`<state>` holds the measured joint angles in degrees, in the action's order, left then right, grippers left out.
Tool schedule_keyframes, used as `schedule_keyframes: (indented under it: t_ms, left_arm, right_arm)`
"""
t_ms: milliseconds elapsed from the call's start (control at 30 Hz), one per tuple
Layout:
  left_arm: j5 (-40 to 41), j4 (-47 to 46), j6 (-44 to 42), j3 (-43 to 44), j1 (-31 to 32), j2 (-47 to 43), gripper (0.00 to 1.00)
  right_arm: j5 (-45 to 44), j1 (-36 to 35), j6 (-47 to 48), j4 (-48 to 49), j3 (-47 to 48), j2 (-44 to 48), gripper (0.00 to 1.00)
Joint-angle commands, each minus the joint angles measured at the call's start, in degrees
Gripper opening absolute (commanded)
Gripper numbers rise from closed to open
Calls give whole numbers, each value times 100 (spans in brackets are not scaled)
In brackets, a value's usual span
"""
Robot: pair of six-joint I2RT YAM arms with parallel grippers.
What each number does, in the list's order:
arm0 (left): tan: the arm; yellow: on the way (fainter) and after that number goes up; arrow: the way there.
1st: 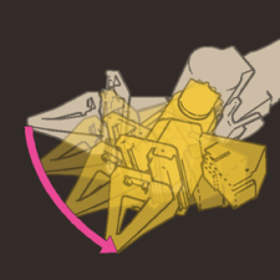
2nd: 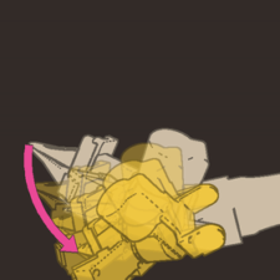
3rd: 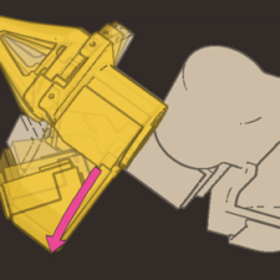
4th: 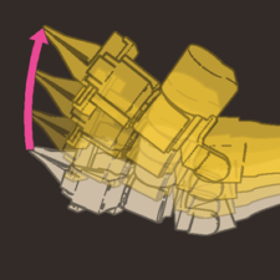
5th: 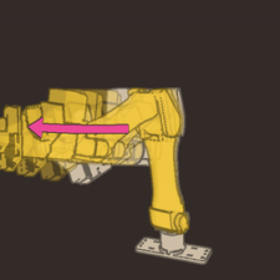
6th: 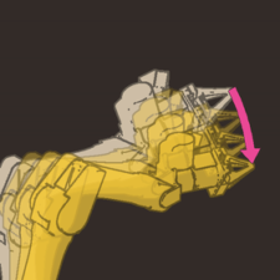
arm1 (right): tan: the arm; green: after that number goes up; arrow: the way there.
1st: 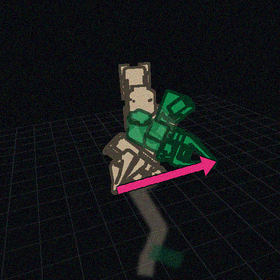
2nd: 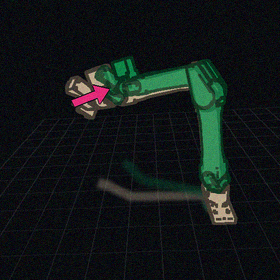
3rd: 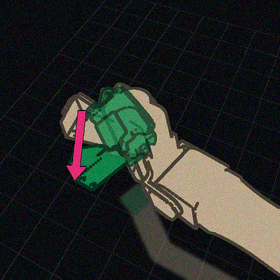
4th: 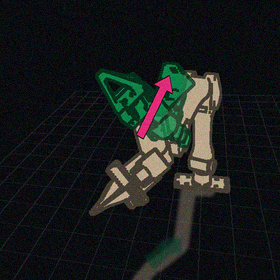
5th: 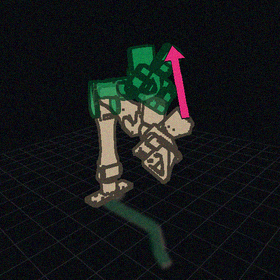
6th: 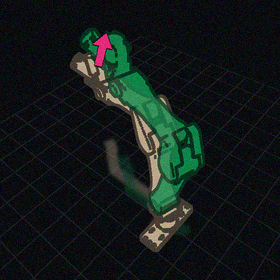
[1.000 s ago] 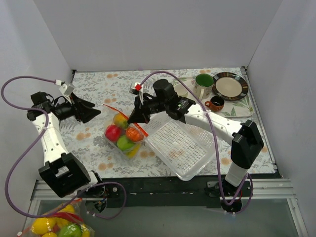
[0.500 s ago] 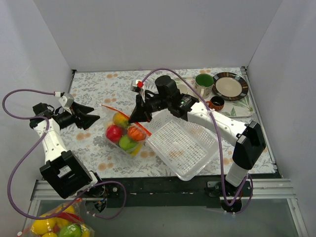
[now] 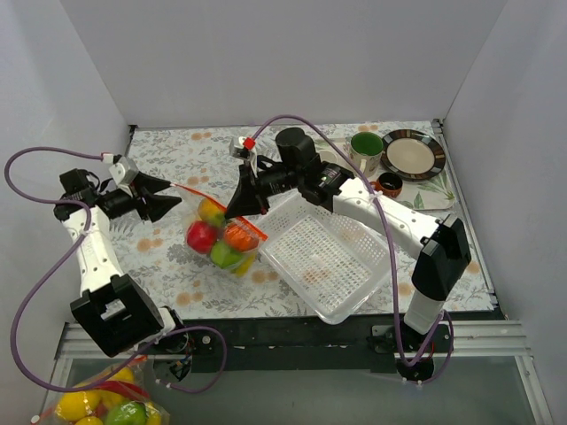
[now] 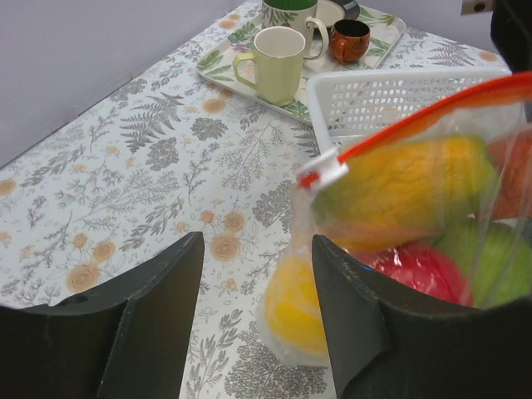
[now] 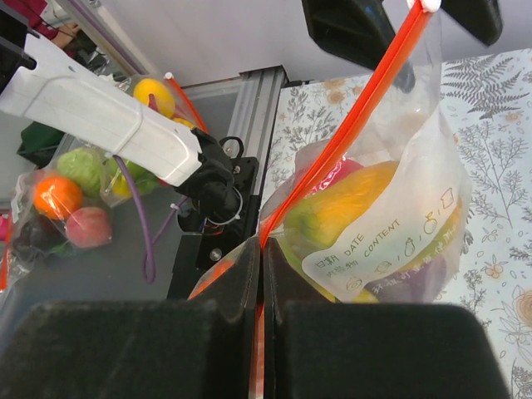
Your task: Open the zip-top bag and remove the fake food
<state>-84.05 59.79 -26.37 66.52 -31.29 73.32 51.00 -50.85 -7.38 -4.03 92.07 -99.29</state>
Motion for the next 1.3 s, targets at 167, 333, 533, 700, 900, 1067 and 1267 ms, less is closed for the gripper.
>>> schedule_keyframes:
  t_ms: [167, 333, 533, 700, 900, 1067, 1267]
  left_arm:
    - [-1887, -451, 668, 63, 316, -213, 48]
    - [-1896, -766, 1115, -218, 798, -511, 46]
    - [-1896, -1645, 1925, -456, 1028, -854, 42]
    - [-1887, -1777, 1960, -552, 1046, -766, 30]
    - [-1878, -2972, 2926, -869, 1072, -968, 0]
    - [-1861, -3849, 4383, -799, 1064, -1319, 0]
    - [-1878, -6673, 7419, -1359, 993, -2110, 0]
  right_arm:
    - [437, -57, -36, 351, -119, -3, 1]
    - [665, -56, 113, 175, 30, -108, 1]
    - [823, -21, 184, 113, -40, -126, 1]
    - [929, 40, 167, 139, -93, -109, 1]
    - [868, 189, 306, 34, -190, -29, 1]
    - [316, 374, 701, -351, 11, -152, 1]
    - [-1232, 348, 1695, -1372, 628, -478, 57]
